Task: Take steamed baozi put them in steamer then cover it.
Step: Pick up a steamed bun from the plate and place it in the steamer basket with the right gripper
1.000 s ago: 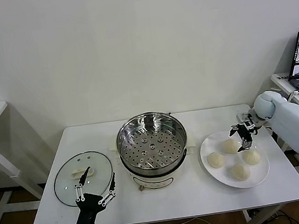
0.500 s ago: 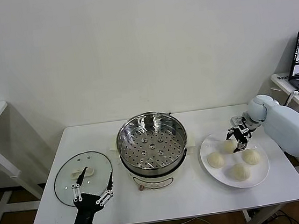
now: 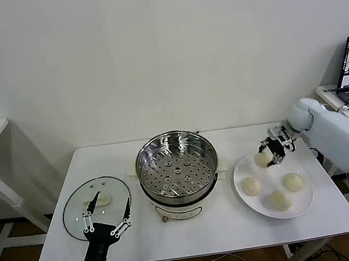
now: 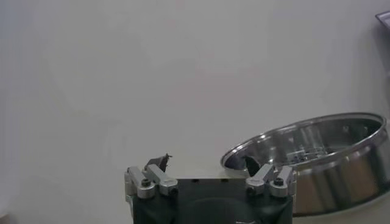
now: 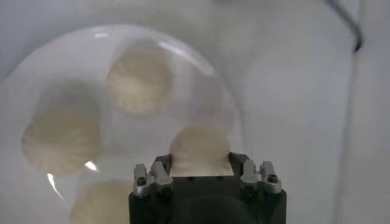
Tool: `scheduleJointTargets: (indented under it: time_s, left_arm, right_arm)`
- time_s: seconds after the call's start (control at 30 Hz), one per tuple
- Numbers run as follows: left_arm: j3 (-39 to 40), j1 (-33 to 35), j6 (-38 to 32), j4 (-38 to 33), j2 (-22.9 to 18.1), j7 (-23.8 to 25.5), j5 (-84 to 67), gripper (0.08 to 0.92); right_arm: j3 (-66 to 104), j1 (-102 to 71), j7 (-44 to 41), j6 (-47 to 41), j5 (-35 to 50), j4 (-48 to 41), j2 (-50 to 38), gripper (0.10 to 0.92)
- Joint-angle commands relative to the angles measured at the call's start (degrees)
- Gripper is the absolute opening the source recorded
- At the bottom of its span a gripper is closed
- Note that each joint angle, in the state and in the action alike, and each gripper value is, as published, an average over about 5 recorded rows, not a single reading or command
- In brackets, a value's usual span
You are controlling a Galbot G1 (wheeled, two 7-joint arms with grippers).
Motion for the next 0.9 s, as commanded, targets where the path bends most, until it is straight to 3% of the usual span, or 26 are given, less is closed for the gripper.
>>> scheduleJointTargets:
  time_s: [0.03,0.37,0.9]
  left_arm:
    - [0.65,-0.05,-0.04,-0.30,-0.01,-0.08,-0.02,0.823]
    - [1.03,0.10,0.01,-1.04,0.00,-0.20,-0.02,0.823]
    - [1.40,0.58,-0.36,-1.24,-0.17,-0.35,0.04,0.823]
  right_arm:
    - [-7.89,15.01,-0.71,14.33,0.98,8.97,4.03,0.664]
    - [-11.55,21.72,-1.78,26.98,-2.98,9.23,16.98,0.670]
    - [-11.92,11.14,0.92,29.46,-16.64,4.06,27.94,0.670]
